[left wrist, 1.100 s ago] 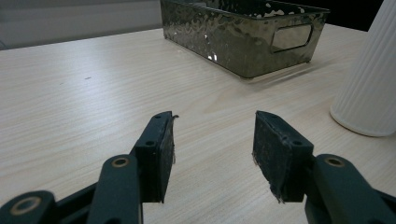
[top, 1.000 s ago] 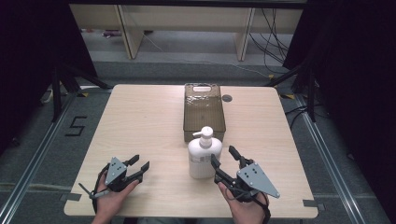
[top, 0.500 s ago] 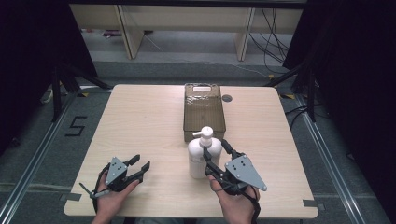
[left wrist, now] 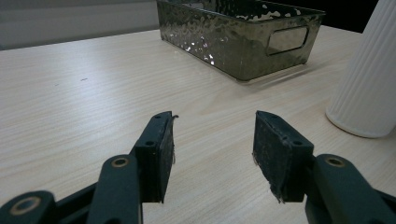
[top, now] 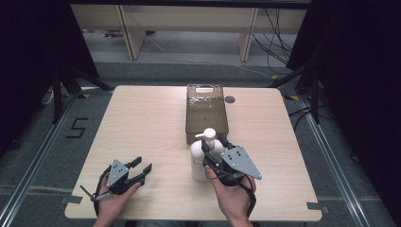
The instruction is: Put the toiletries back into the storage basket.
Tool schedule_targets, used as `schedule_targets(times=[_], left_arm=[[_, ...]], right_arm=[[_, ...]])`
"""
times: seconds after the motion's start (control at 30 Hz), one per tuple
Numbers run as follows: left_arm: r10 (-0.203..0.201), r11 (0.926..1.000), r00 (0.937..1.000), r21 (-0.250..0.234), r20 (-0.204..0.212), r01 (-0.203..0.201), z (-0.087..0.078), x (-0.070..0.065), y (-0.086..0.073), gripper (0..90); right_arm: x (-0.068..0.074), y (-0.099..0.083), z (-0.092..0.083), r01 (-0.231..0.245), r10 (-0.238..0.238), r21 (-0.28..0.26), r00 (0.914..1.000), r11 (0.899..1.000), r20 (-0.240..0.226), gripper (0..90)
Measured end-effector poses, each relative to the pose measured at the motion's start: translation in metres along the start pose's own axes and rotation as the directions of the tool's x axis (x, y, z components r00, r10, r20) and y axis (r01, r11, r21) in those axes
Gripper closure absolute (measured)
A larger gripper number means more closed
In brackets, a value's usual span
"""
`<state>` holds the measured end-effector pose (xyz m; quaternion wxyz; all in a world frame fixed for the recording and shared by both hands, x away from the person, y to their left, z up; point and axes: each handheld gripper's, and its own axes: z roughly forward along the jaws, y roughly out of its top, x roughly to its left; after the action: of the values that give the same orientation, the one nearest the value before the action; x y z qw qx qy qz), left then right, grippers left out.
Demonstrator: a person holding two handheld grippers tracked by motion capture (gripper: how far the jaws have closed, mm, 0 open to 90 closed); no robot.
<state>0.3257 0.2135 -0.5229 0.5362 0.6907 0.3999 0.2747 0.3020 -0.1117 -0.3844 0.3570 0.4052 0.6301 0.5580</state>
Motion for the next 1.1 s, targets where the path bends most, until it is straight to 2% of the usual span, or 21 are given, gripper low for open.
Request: schedule_targets(times=[0.13,0.2,0.33,0.57,0.73,0.77,1.1], left_arm=[[-0.001,1.0000,1.0000,-0.002,-0.001,0.001,0.000,0.000,0.000,47.5],[0.001,1.0000,1.0000,0.002,0.001,-0.001,0.000,0.000,0.000,47.5],[0.000,1.0000,1.0000,-0.001,0.002,0.000,0.000,0.000,0.000,47.5],[0.002,1.0000,1.0000,0.000,0.003,-0.002,0.000,0.000,0.000,47.5],[0.008,0.9999,1.0000,0.012,-0.001,-0.008,-0.001,-0.001,0.000,47.5],[0.007,0.9999,1.0000,0.013,-0.001,-0.007,-0.001,-0.001,0.000,47.5],[0.014,0.9999,0.9998,0.005,0.012,-0.014,0.000,-0.002,0.000,47.5]], right_arm=[[0.001,0.001,0.006,-0.017,0.017,-0.002,0.9998,1.000,-0.008,47.3],[0.002,0.001,0.007,-0.009,0.010,0.007,0.9999,1.000,-0.005,47.4],[0.003,0.000,0.012,-0.043,0.043,0.021,0.9989,0.999,-0.017,47.7],[0.002,0.002,0.013,-0.027,0.027,0.014,0.9996,1.000,0.001,52.2],[0.003,0.003,0.013,-0.039,0.039,0.009,0.9991,0.999,-0.018,58.7],[0.004,0.003,0.013,-0.032,0.032,0.010,0.9995,0.999,-0.009,59.3],[0.002,0.003,0.012,-0.039,0.039,-0.001,0.9990,0.999,-0.023,59.9]])
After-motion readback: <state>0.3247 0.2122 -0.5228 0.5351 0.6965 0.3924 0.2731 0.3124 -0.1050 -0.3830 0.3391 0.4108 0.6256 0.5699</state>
